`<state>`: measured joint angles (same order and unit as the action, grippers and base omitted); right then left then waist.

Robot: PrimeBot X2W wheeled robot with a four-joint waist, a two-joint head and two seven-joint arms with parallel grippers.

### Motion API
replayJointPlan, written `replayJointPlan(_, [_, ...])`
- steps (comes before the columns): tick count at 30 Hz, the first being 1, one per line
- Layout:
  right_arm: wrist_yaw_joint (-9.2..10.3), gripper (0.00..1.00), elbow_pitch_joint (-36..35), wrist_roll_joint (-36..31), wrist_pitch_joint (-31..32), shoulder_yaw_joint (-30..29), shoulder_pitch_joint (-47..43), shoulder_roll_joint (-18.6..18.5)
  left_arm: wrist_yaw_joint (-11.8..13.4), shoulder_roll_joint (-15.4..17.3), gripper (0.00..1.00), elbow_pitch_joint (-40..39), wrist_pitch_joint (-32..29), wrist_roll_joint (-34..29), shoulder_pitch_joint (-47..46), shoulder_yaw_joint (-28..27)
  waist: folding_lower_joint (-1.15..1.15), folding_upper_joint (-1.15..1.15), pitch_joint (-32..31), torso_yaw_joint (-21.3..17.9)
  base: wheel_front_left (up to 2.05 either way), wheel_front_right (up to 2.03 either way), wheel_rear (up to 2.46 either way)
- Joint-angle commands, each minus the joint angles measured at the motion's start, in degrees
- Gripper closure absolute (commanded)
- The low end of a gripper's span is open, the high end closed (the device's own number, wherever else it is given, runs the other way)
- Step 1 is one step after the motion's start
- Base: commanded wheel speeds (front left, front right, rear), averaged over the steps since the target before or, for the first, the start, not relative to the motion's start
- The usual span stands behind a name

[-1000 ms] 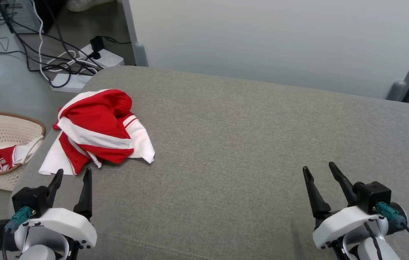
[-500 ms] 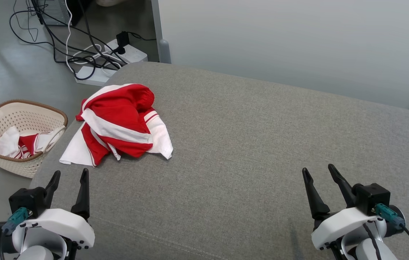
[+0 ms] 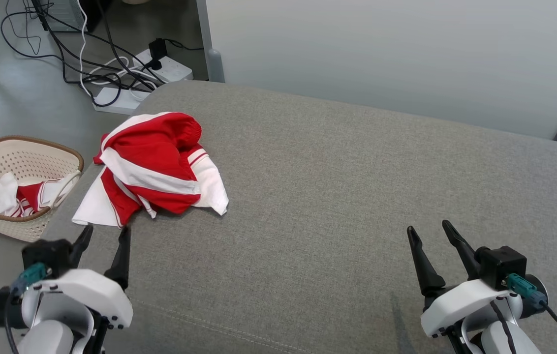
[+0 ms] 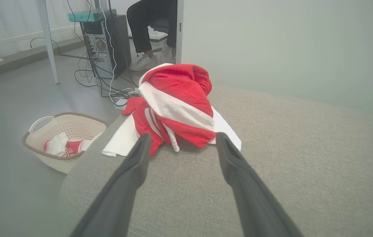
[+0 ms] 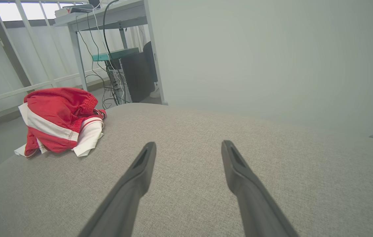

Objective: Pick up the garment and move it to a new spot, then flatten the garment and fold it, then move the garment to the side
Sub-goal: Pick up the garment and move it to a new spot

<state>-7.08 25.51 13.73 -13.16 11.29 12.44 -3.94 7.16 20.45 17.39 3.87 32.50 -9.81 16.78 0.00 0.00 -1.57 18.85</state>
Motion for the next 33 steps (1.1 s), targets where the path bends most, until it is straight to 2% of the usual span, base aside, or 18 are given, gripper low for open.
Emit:
replayJointPlan(1, [-0.41,0.00,-1.1,0.1,-0.7,1.2,2.4,-0.3,-0.4,2.1,0.00,-1.9,-1.5,0.8,-5.6,-1.8,0.00,0.00,0.5,-0.4,0.00,0.00,0.00])
replayJointPlan(8, [-0.41,0.00,-1.6,-1.5,-0.4,2.0,4.3,-0.2,-1.6,2.1,0.00,1.3,-11.8,2.7,-12.4,0.4,0.00,0.00,3.5,-3.8,0.00,0.00,0.00])
replayJointPlan(15, [-0.41,0.00,-2.5,-2.4,0.2,2.2,6.4,-0.3,-3.3,2.5,0.00,9.4,-15.9,5.1,-19.7,-0.5,0.00,0.00,8.2,-8.0,0.00,0.00,0.00])
replayJointPlan(22, [-0.41,0.00,-3.5,-3.2,0.4,2.0,9.1,-0.6,-7.0,5.0,0.00,18.9,-20.9,8.3,-28.2,-2.3,0.00,0.00,14.0,-11.8,0.00,0.00,0.00])
replayJointPlan(33, [-0.41,0.00,-2.8,-3.1,-0.5,3.2,13.6,0.1,-9.0,9.3,0.00,32.5,-27.1,11.3,-35.9,-4.3,0.00,0.00,21.1,-15.6,0.00,0.00,0.00])
